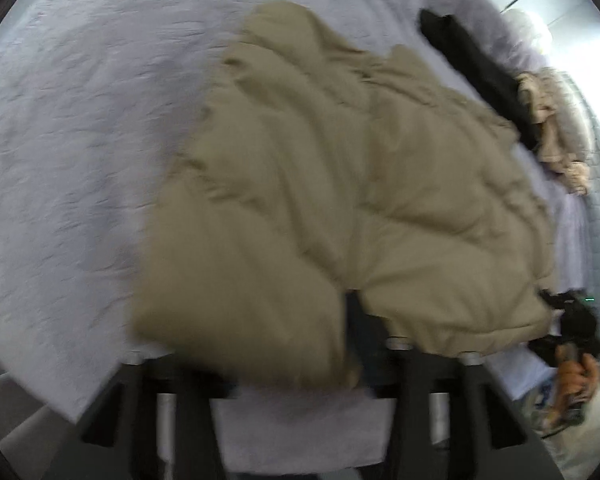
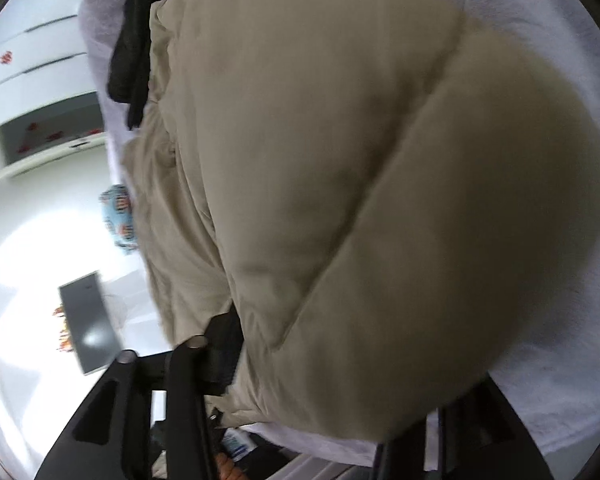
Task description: Fold large clothes
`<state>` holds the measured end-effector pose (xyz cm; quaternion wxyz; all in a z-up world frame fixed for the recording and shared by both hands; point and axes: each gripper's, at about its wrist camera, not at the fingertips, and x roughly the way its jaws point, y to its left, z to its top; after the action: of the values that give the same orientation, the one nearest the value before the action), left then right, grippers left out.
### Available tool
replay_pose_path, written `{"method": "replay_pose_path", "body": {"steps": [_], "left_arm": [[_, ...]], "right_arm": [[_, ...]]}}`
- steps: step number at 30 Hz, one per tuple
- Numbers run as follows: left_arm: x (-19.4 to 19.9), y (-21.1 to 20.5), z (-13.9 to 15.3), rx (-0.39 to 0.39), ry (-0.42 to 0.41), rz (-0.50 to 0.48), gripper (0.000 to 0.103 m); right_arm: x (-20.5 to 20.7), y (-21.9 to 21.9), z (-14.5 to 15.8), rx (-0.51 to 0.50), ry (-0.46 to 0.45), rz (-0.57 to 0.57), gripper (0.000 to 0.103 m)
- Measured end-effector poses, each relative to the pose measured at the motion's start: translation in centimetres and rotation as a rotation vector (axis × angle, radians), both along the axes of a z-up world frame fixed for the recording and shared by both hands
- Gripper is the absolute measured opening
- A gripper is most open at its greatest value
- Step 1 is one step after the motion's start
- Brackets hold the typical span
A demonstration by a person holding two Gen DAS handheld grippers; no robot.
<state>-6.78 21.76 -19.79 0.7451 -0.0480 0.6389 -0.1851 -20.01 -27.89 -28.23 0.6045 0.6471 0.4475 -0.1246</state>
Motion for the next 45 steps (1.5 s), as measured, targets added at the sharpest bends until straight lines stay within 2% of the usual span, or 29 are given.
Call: {"method": "replay_pose_path", "body": {"steps": [3,5,8,10,11,12,13,15,18,19,22,24,25,29,32,38,45], "left_arm": [[-0.6,2.1,1.3,0.06,-0.018,-0.005,0.053],[-0.7,3.7,2.8,0.126,-0.075,0.016,0.053],[-0.4,5.5,4.6,0.133,-0.118,0.05,0.053],[-0.1,6.1,5.3,0.106,-0.128,0.057,0.053],[0.1,5.7,5.4,0.097,-0.127,0.05,0.053],[0.2,5.3,5.3,0.088,-0.125,0.041,0.053],[0.2,4.5,4.9,0.073,-0.118,0.023,0.053],[0.3,2.4,3.8,0.071,-0.097,-0.011,0.053],[0.7,0.8,0.4,0.174,-0.055,-0.039,0.053],[0.7,0.7,-0.5,0.19,-0.038,-0.034,0.053],[1.1,1.3,-2.3,0.201,0.01,0.008,0.054],[1.2,1.6,-2.5,0.237,0.015,0.023,0.069],[1.3,1.7,-2.4,0.262,0.015,0.034,0.074],[1.5,2.0,-1.3,0.297,0.03,0.078,0.074],[1.2,1.6,0.1,0.334,0.012,0.098,0.074],[0.8,0.4,2.9,0.311,-0.002,0.157,0.074],[0.5,-3.0,5.3,0.346,-0.053,0.158,0.074]], "right_arm": [[0.0,1.0,1.9,-0.077,0.055,0.011,0.055],[-0.3,1.2,3.3,-0.135,0.101,0.02,0.055],[-0.8,1.8,5.7,-0.27,0.206,0.036,0.054],[-1.5,2.9,7.7,-0.381,0.272,0.036,0.035],[-1.7,3.3,9.0,-0.458,0.306,0.039,0.021],[-1.7,3.5,10.0,-0.51,0.32,0.044,0.021],[-1.8,1.5,11.7,-0.563,0.31,0.046,0.021],[-0.7,2.3,13.3,-0.634,0.263,0.094,0.021],[1.8,3.3,12.1,-0.616,0.226,0.212,0.021],[0.3,3.0,11.9,-0.613,0.227,0.244,0.021],[2.5,3.6,9.1,-0.605,0.287,0.33,0.021],[3.2,2.9,7.0,-0.585,0.321,0.351,0.021],[3.2,2.6,6.3,-0.568,0.327,0.359,0.021],[3.3,1.3,5.8,-0.529,0.342,0.374,0.021],[4.4,0.8,6.8,-0.521,0.348,0.395,0.021],[6.1,0.4,9.4,-0.533,0.268,0.481,0.021],[8.5,1.6,9.8,-0.507,0.196,0.615,0.021]]}}
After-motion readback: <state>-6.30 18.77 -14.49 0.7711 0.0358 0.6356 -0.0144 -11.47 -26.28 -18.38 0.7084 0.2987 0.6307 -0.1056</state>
